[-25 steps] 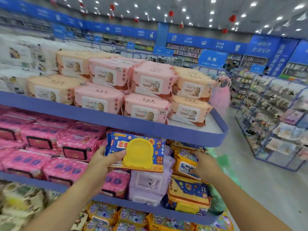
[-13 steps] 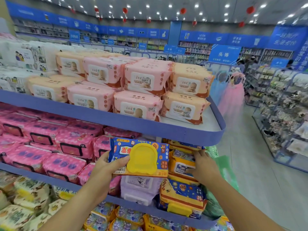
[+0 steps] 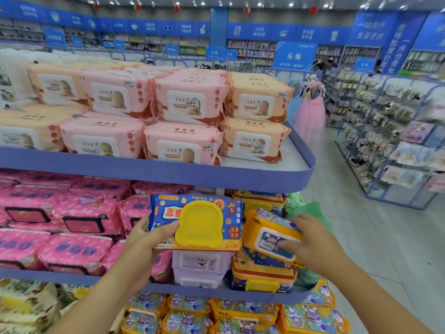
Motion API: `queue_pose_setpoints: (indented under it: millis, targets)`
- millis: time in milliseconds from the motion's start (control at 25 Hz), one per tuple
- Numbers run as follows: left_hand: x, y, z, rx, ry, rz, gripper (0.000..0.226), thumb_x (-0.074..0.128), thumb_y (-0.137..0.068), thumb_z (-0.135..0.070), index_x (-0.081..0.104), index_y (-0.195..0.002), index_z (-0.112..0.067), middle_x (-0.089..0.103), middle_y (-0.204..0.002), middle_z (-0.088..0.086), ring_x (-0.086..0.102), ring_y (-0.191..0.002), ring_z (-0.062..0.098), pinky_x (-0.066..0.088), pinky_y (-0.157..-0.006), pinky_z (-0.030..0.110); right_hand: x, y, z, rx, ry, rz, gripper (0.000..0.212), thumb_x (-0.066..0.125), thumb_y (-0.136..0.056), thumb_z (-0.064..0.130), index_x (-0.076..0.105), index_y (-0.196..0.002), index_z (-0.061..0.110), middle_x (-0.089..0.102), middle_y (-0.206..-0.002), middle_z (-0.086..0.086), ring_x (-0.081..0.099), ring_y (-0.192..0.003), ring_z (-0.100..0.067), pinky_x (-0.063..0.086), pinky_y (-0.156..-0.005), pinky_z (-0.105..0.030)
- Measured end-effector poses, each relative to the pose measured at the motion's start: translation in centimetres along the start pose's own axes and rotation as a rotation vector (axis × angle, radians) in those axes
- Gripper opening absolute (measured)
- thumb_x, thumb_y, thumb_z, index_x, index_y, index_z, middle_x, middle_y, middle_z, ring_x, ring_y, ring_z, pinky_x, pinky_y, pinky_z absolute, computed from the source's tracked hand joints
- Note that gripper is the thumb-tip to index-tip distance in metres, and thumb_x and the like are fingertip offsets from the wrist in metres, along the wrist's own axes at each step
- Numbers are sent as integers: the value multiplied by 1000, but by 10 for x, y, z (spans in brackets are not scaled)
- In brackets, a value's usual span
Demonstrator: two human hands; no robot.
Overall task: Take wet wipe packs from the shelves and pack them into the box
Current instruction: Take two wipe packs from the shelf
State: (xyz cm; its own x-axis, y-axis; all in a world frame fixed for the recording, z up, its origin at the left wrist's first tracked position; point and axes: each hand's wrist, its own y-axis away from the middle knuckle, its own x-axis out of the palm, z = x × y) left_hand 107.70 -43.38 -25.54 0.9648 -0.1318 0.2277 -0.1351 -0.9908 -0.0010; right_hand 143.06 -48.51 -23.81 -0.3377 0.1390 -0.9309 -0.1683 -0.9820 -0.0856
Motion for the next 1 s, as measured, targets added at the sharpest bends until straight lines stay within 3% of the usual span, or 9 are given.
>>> queue_pose_setpoints:
  millis: [120,200,360,440,600,720,800,880,1000]
  targets:
    - [-21,-5,-1,26,26,12,117,97,-22,-60,65,-121,-6,78,-103,10,75,-87,23,61,-75,35,-20,6,24,115,-282,-96,27,80,-84,37,62,-100,25,64,-97,3,62,-79,-10,49,-63,-29]
    - [-33,-6,-6,53,46,20,108,98,-27,-58,67,-117,-7,78,-99,7,76,-81,20,62,-67,29,-19,5,42,157,-512,-25,20,80,-85,32,67,-97,22,72,-88,4,70,-68,-9,52,-55,-27]
    - [-63,-2,-14,36,99,10,48,78,-69,-25,68,-113,-9,78,-93,6,75,-74,17,63,-64,28,11,-12,90,363,-967,188,36,73,-90,37,73,-105,4,78,-86,-16,71,-69,-27,55,-65,-37]
    - [-77,-2,-19,39,80,2,57,87,-63,-23,69,-115,-9,77,-100,10,76,-78,20,63,-67,30,26,-32,117,436,-1071,183,39,72,-91,39,73,-101,2,78,-87,-15,73,-71,-27,59,-69,-38]
    - [-76,-4,-28,38,35,-16,104,98,-28,-58,69,-116,-10,77,-105,12,75,-85,24,58,-79,42,50,-62,150,385,-829,66,45,61,-91,55,71,-92,11,76,-88,-10,69,-80,-26,54,-73,-38]
    - [-51,-4,-28,18,78,10,108,98,-25,-59,68,-116,-8,78,-101,10,76,-82,22,61,-69,32,39,-46,136,271,-664,-36,38,56,-97,50,70,-87,17,75,-92,-7,67,-82,-17,50,-73,-36]
    - [-26,-5,-25,1,113,39,106,99,-25,-57,69,-114,-8,78,-97,9,76,-78,20,60,-62,27,25,-25,115,220,-871,-130,26,55,-99,44,70,-95,24,75,-99,3,68,-92,-12,54,-81,-35]
    - [4,-4,-24,-26,146,93,100,99,-27,-55,71,-111,-8,78,-97,10,76,-78,21,59,-61,27,12,-3,95,175,-1165,0,35,54,-99,48,69,-114,20,76,-109,1,71,-102,-21,56,-92,-42]
    - [54,2,-20,-60,118,199,92,98,-38,-52,70,-116,-10,78,-105,13,76,-88,27,60,-71,34,-1,18,68,117,-1213,136,49,68,-86,54,64,-123,21,76,-112,-5,73,-101,-30,58,-90,-49]
